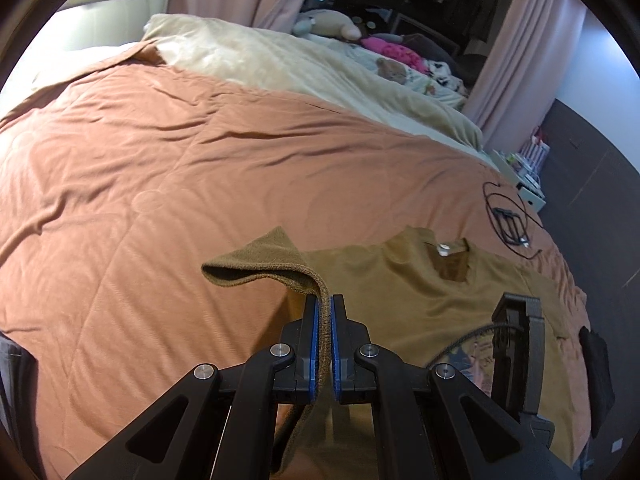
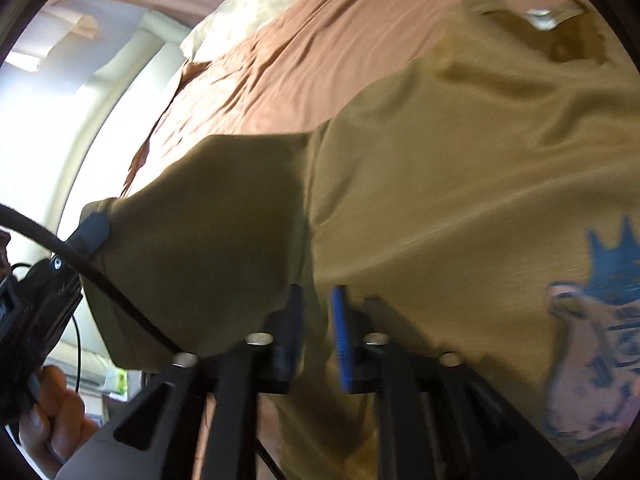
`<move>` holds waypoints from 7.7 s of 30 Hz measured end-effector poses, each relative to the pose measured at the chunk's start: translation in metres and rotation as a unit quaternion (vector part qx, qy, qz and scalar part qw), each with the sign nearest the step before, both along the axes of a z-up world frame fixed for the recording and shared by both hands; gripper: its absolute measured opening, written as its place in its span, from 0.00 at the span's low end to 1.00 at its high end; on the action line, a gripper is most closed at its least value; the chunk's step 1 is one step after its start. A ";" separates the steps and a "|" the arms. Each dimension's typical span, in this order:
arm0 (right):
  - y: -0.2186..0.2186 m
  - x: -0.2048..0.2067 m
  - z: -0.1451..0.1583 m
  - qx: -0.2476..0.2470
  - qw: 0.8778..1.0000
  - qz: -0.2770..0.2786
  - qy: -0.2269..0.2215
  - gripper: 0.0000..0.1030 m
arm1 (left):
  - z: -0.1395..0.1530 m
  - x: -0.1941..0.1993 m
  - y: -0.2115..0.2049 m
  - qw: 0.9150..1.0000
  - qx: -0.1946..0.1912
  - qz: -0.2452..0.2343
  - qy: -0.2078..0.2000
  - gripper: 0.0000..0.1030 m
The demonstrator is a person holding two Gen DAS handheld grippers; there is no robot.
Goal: Fold small clothes
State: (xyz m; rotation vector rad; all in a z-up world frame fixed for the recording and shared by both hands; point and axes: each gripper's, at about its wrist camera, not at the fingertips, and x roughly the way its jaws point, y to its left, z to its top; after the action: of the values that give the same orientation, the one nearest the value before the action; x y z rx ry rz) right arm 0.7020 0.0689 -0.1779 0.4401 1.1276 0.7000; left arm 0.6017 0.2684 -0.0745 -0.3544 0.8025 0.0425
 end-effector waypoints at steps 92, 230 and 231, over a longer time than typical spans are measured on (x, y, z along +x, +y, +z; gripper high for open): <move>-0.092 -0.015 0.014 -0.060 0.994 -0.085 -0.027 0.00 | -0.118 0.035 -0.029 0.990 -0.021 -0.017 0.138 0.23; -0.495 -0.109 0.032 0.053 0.909 -0.413 0.004 0.27 | -0.076 0.135 -0.432 0.973 -0.012 -0.214 0.087 0.25; -0.494 -0.105 0.031 0.055 0.908 -0.416 0.005 0.25 | -0.079 0.138 -0.437 0.972 -0.012 -0.218 0.089 0.24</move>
State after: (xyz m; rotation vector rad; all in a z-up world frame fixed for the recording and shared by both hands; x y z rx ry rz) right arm 0.5965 -0.4255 -0.1469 0.9460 0.7949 0.0035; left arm 0.7393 -0.1689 -0.1530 -0.1912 1.0454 -0.3511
